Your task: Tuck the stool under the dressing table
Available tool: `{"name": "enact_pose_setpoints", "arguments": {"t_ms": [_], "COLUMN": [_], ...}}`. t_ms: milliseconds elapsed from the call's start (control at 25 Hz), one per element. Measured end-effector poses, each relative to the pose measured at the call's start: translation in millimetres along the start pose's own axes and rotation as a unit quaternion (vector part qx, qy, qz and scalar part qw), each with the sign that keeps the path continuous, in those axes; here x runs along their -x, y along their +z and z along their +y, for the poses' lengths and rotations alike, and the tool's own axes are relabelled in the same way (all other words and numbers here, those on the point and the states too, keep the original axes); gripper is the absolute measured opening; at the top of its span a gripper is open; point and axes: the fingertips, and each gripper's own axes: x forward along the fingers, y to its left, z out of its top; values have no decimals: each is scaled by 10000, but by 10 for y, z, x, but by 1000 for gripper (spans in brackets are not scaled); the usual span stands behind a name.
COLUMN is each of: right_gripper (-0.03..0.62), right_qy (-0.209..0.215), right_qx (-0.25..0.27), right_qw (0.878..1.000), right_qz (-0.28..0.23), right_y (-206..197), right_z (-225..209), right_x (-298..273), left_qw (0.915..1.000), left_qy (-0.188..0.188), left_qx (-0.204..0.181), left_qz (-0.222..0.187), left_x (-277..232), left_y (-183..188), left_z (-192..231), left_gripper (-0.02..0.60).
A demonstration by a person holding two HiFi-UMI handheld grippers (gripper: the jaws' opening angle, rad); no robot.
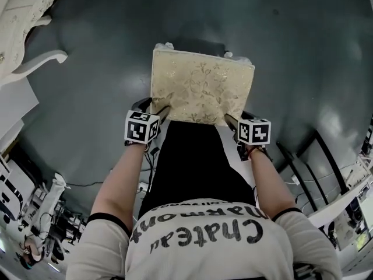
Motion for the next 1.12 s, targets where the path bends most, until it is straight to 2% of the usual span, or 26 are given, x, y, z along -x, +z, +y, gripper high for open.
{"name": "enact_pose_setpoints", "arguments": {"t_ms": [120, 280, 440, 560, 760, 920, 1120], "right_gripper": [299, 299, 299, 299, 298, 298, 298], "right_qy": [46, 154, 197, 240, 321, 350, 407], "right_qx": [234, 634, 966, 1276, 1721, 1986, 2166], "right_qw": [9997, 9974, 9940, 9901, 9830, 9780, 9729], "right_qz": [-102, -300, -464, -533, -553, -536, -695], "right_y": [272, 738, 1099, 1396, 1844, 2107, 2522], "right_z": [152, 365, 615, 827, 1287, 1689, 2141], "right_x": [-65, -165, -202, -260, -428, -598, -726], "left_qw": [9996, 9932, 9802, 9686, 9510, 9331, 9211], "left_qy": [164, 592, 912, 1001, 1166, 1382, 1352], "left_qx": [195, 751, 1403, 1826, 2249, 2686, 2991], "left_qz": [-136, -671, -1059, -1360, -1772, -1952, -2093], "left_x": [61, 183, 331, 430, 615, 771, 982], "left_y": [95, 247, 288, 293, 284, 213, 312], "left_z": [230, 562, 823, 1042, 1488, 1857, 2288], "left_gripper": [316, 303, 291, 287, 285, 278, 272]}}
